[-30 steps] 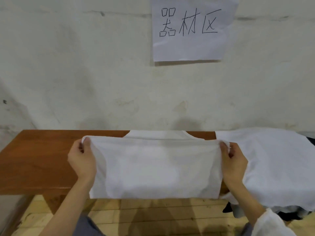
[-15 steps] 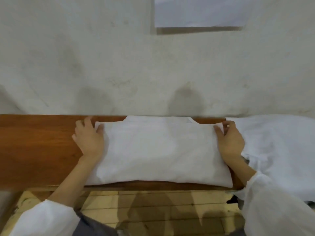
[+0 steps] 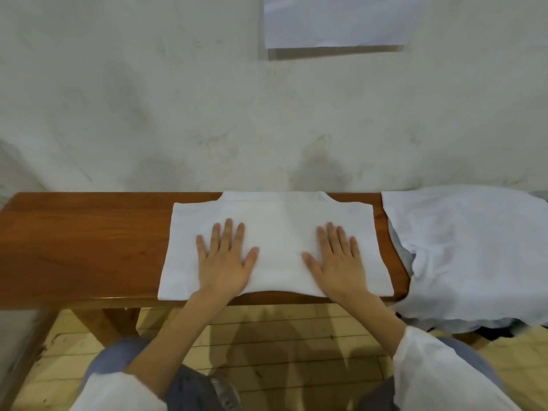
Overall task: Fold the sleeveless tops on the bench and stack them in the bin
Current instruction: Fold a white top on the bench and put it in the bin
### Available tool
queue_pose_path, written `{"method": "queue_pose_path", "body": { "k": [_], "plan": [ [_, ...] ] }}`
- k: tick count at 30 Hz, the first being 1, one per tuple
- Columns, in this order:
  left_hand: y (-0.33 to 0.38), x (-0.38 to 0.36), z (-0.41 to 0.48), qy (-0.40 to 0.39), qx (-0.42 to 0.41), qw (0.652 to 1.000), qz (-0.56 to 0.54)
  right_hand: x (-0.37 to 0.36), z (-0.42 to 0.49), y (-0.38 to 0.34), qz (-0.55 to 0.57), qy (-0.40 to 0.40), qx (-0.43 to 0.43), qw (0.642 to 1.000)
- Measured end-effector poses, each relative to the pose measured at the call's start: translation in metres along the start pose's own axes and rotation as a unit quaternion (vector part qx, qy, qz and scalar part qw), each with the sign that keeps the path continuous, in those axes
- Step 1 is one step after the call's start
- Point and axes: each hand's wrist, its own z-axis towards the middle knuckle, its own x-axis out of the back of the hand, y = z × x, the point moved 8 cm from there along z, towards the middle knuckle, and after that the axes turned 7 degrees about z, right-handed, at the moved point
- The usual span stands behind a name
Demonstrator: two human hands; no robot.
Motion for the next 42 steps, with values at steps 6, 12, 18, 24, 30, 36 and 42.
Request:
{"method": "queue_pose_path", "body": {
  "k": [6,12,18,24,30,36,42],
  "plan": [
    [-0.004,0.016,-0.015,0.068,-0.008,0.99,-0.122,0.012,-0.006,0.003,0.075,-0.038,0.02,0.996],
    [-0.083,0.029,-0.083,0.214,0.279,0.868,-0.35,0.043,-0.085,0.055,0.35,0.226,-0.206,0.885],
    [-0.083,-0.026,-0.136,0.067,0.481,0.542,-0.686,-0.016,-0.134,0.078,0.652,0.138,-0.425,0.613],
    [-0.054,-0.03,-0.125,-0.024,0.395,0.504,-0.768,-0.013,-0.122,0.055,0.729,0.108,-0.387,0.554],
    [-0.075,-0.012,-0.125,0.104,0.397,0.484,-0.773,0.006,-0.114,0.054,0.788,0.171,-0.358,0.472],
    [-0.053,-0.004,-0.118,-0.046,0.388,0.307,-0.868,0.002,-0.111,0.028,0.867,0.062,-0.379,0.317],
    [-0.065,0.002,-0.12,-0.073,0.443,0.272,-0.851,0.018,-0.106,0.041,0.861,0.089,-0.387,0.319]
  ]
}}
